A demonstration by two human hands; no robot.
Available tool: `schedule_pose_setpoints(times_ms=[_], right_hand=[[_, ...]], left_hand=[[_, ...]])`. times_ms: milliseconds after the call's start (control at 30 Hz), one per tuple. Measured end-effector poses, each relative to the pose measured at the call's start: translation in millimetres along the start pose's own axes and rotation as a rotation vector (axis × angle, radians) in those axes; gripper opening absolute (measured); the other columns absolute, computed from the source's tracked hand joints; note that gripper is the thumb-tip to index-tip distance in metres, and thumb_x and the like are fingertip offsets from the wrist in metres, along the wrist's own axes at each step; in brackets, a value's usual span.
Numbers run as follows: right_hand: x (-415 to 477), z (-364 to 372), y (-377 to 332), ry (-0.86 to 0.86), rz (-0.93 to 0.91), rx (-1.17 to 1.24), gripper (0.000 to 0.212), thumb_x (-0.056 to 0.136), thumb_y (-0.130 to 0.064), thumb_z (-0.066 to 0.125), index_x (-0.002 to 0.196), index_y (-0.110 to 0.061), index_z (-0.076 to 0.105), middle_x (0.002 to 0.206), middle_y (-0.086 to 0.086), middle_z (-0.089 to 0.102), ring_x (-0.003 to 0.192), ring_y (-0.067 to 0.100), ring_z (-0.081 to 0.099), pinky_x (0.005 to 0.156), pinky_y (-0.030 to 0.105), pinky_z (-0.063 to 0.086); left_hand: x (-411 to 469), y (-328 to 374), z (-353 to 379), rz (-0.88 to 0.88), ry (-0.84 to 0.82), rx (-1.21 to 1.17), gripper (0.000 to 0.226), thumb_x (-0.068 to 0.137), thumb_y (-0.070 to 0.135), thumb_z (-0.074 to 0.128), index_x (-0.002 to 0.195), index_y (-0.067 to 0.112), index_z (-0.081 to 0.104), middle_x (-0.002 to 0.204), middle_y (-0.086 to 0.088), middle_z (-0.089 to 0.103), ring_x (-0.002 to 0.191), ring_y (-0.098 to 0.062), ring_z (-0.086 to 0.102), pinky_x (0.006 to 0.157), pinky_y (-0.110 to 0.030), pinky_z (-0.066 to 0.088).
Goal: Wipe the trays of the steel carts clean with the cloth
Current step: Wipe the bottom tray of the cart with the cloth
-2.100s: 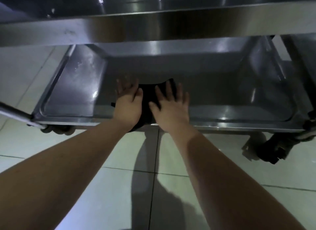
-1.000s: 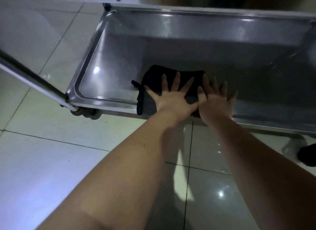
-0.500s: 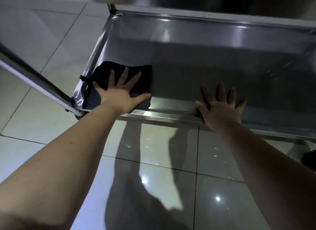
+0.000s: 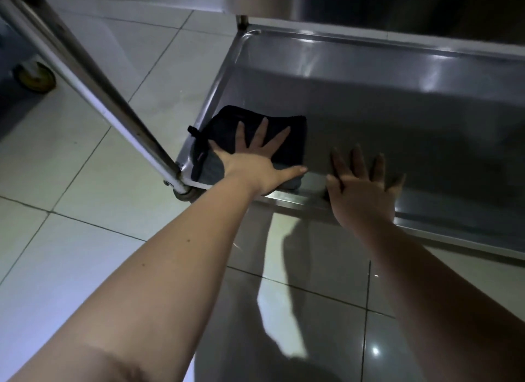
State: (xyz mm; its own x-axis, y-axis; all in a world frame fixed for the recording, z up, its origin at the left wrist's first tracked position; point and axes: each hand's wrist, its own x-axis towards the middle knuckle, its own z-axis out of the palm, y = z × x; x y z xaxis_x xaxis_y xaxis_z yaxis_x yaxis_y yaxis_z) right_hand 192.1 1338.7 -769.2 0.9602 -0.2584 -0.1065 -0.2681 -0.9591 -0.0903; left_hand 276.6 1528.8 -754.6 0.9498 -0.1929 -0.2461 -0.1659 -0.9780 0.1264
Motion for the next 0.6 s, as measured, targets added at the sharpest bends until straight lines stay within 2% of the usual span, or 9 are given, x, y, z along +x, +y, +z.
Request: schedule_pose_setpoints(times_ms=[133, 200, 367, 600], right_hand=[[0.7, 5.2, 1.1, -0.011, 0.007, -0.046, 0.058, 0.097, -0.053, 0.017, 0.148, -0.052, -0.009, 0.164, -0.01, -0.006, 0.149, 0.036, -0.006, 0.111, 0.07, 0.0], [2.4, 6.5, 1.8, -0.01, 0.006, -0.054, 0.057, 0.096, -0.055, 0.015, 0.147, -0.053, -0.011, 0.164, -0.011, -0.007, 0.149, 0.036, -0.007, 0.111, 0.07, 0.0], [1.9, 6.8, 0.3, 0.019, -0.007, -0.08, 0.059, 0.094, -0.059, 0.017, 0.148, -0.052, -0.007, 0.164, -0.012, -0.005, 0.149, 0.038, -0.003, 0.109, 0.073, 0.002], [0.8, 4.2, -0.9, 0.002, 0.008, -0.062, 0.064, 0.085, -0.068, 0.006, 0.147, -0.054, -0.006, 0.164, -0.013, -0.003, 0.149, 0.036, -0.005, 0.109, 0.073, 0.0]], left_hand=[[32.6, -12.2, -7.2, -0.035, 0.056, -0.01, 0.103, 0.045, 0.106, 0.018, 0.136, 0.068, -0.014, 0.158, 0.005, -0.03, 0.147, -0.035, -0.019, 0.097, -0.079, -0.011], [49.0, -15.9, -12.4, -0.003, 0.081, -0.017, 0.108, 0.045, 0.106, 0.02, 0.139, 0.065, -0.014, 0.16, 0.001, -0.027, 0.147, -0.036, -0.016, 0.099, -0.078, -0.01], [67.8, -15.5, -19.8, 0.053, 0.084, -0.029, 0.109, 0.046, 0.107, 0.02, 0.143, 0.063, -0.005, 0.163, 0.0, -0.013, 0.149, -0.035, -0.01, 0.1, -0.078, -0.009], [15.6, -8.8, -12.2, 0.017, -0.036, -0.001, 0.106, 0.049, 0.103, 0.024, 0.14, 0.064, -0.012, 0.162, 0.003, -0.018, 0.149, -0.031, -0.012, 0.101, -0.076, -0.005]])
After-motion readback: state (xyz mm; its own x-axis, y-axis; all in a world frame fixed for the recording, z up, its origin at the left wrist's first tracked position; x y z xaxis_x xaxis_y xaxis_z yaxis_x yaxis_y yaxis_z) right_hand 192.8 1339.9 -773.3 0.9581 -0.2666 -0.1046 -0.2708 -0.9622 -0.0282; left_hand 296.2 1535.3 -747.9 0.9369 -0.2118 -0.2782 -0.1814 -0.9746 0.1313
